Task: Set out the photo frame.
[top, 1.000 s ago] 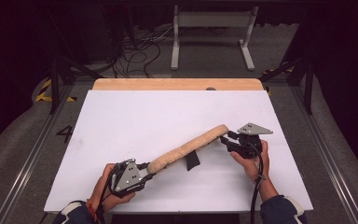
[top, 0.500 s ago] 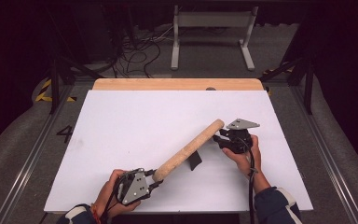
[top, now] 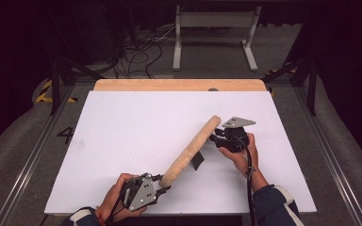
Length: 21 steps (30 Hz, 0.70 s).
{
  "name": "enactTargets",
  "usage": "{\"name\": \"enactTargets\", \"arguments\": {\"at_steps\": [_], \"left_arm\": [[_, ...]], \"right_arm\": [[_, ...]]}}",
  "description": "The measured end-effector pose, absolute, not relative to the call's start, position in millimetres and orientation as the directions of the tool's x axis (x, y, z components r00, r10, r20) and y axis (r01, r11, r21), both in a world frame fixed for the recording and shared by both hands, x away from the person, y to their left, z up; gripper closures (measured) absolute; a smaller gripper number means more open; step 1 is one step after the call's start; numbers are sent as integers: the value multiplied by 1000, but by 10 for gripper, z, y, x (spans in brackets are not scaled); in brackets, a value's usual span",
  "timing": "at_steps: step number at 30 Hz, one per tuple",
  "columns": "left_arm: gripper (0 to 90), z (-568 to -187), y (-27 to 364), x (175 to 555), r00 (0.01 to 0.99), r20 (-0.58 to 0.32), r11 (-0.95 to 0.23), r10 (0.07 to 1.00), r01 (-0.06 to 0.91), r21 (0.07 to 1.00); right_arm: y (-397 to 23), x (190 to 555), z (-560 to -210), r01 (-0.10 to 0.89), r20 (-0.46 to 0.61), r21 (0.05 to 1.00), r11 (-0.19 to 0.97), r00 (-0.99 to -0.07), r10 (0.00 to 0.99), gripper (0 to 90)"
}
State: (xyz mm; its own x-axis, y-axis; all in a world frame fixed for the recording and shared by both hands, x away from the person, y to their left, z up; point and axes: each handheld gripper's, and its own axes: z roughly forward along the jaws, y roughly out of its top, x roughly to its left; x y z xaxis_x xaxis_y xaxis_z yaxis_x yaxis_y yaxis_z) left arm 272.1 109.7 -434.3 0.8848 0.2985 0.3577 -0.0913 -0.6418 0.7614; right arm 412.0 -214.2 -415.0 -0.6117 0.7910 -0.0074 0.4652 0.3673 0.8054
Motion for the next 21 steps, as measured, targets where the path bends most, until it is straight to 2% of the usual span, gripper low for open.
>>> {"name": "enactTargets", "arguments": {"at_steps": [1, 3, 7, 21], "left_arm": [[642, -4343, 1087, 2713, 884, 360, -642, 298, -94, 761], [640, -4341, 1067, 2705, 887, 364, -645, 285, -104, 757], [639, -4343, 1033, 2682, 892, 358, -643, 276, -106, 758], [632, -4350, 916, 2661, 909, 338, -631, 246, -114, 767]], "right_arm": [[-2124, 4119, -4144, 454, -9, 807, 378, -630, 776, 778], [-2057, 4109, -4132, 432, -34, 803, 410, -653, 756, 843], [-1990, 4111, -4131, 425, -38, 802, 420, -665, 746, 890], [-1812, 4139, -4101, 408, -22, 805, 430, -704, 710, 900]]}}
